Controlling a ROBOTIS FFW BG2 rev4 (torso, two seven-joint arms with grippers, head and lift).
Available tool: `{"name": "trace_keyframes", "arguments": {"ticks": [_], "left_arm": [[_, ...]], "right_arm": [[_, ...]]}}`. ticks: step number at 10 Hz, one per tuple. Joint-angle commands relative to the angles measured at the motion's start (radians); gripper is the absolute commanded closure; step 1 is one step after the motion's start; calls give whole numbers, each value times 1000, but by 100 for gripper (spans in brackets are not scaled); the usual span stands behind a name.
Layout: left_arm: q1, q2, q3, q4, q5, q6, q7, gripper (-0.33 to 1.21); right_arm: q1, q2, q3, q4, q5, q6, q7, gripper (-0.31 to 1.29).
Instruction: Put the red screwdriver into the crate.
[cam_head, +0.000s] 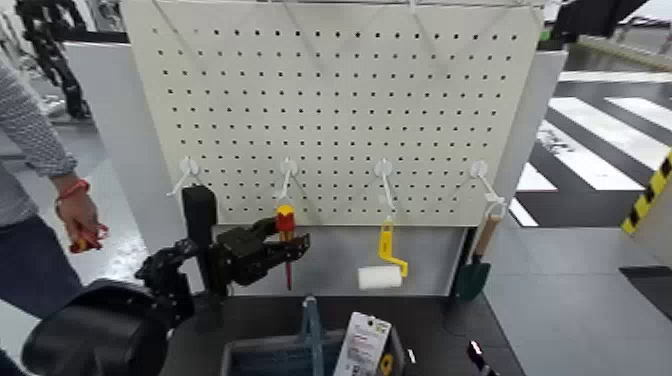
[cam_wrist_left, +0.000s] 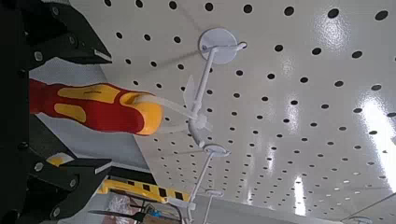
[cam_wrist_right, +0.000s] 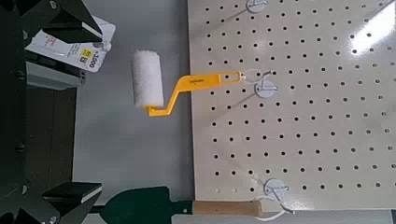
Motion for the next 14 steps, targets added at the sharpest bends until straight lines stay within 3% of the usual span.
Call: {"name": "trace_keyframes", "arguments": {"ticks": [1,8,11,14], "left_arm": [[1,-1,8,0,-2,1,-1,110],[33,-10,44,-46,0,4,-12,119],[98,-27,109,-184,-2,66,-15,119],[170,-41,176,-321,1,208,-29,119]], "right_arm": [[0,0,-2,1,-2,-2,-1,17],[3,2,-2,-1,-3,-2,-1,17],[5,5,-3,-2,-5,2,-1,17],[5,3,-3,-7,-5,8,0,17]]}}
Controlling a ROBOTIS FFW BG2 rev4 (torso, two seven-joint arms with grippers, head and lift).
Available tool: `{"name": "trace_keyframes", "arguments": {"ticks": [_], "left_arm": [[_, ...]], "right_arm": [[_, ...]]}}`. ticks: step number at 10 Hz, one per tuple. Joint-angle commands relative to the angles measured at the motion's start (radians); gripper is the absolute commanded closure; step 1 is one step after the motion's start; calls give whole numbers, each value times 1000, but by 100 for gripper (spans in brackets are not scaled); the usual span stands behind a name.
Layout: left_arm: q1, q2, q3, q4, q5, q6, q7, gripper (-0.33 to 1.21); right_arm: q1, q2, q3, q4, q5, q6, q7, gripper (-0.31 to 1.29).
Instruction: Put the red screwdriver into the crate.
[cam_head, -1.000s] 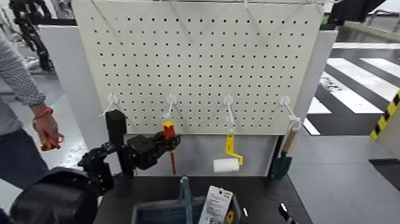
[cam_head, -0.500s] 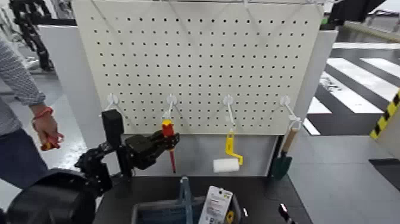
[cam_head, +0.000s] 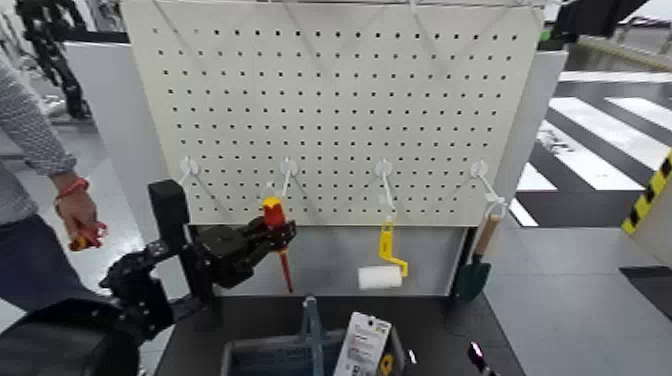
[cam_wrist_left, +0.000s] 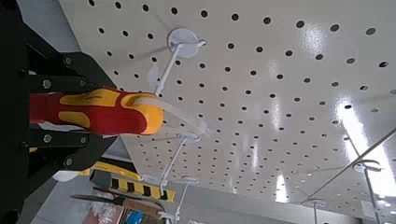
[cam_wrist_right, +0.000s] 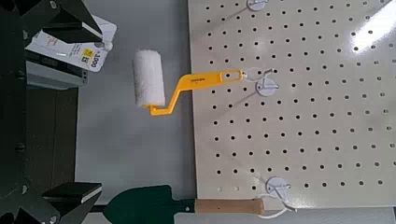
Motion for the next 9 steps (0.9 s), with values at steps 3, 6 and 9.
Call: {"name": "trace_keyframes", "arguments": {"ticks": [3,6,9], "left_arm": [[92,-5,125,-195,8,230,-40,119],[127,-14,174,-204,44,266,-74,119],[173,-37,154,-134,142,222,-101,119]], "right_arm": [[2,3,-1,-3,0,4,0,17],[2,1,-1,-3,0,4,0,17],[0,1,0,0,0,3,0,17]]}}
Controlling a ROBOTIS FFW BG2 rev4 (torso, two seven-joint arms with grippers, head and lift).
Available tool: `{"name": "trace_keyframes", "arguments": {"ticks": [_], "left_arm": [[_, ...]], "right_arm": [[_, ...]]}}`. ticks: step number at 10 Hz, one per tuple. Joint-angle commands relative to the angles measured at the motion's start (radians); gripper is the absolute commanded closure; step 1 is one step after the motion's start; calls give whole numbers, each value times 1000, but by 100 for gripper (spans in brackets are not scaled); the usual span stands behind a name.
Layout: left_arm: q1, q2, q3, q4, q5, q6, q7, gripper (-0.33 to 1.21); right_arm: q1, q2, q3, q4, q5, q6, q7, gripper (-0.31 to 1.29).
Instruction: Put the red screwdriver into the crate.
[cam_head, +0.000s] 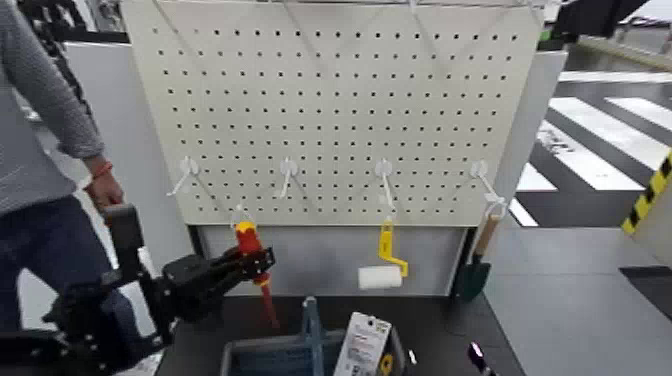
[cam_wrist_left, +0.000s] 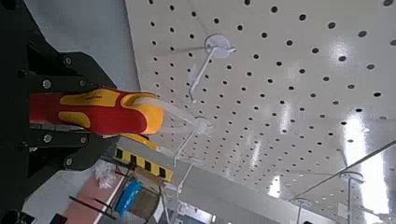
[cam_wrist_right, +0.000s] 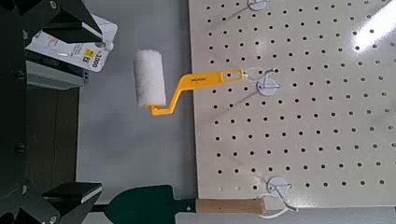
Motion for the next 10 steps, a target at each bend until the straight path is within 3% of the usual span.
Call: {"name": "trace_keyframes", "arguments": {"ticks": [1,10], "left_arm": [[35,-15,-22,57,58,-9,-19,119],[70,-8,-89,255,82,34,-134,119]], "right_arm": [[-1,-2,1,1,0,-3,0,17],[-4,-4,1,4,-3,-6,3,17]]}}
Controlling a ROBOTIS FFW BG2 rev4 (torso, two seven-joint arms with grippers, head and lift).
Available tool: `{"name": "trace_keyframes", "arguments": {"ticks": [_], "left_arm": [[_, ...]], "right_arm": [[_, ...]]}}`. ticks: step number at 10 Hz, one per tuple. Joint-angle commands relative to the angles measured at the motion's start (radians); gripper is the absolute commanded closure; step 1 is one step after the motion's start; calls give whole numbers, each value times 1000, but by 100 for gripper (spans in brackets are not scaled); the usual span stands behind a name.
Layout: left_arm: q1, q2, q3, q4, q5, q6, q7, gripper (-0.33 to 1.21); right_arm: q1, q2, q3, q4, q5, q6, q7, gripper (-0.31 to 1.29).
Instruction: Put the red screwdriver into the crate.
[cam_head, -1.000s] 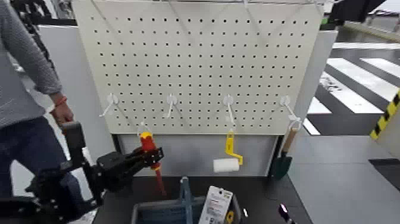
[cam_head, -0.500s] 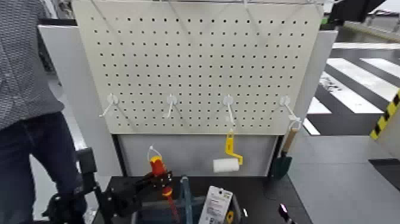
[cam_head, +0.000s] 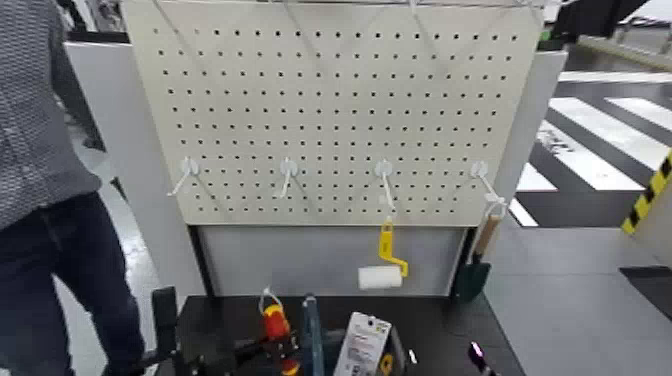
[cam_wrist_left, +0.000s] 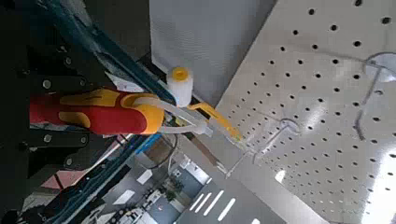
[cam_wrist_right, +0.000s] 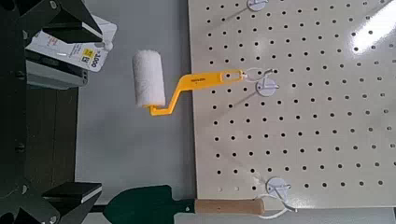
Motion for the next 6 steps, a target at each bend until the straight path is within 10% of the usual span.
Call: {"name": "trace_keyframes", "arguments": {"ticks": [1,4,6], "left_arm": [[-5,0,-14,48,-9,19,-17,119],[-13,1,-26,79,0,44,-45,95],[-15,1,-29,86,1,42,-66,44]], "right_arm": [[-2,0,1,4,-1,-5,2,17],[-5,-2,2,8,-4,-8,2,17],[-6,-2,2,10,-6,-9,2,17]]}}
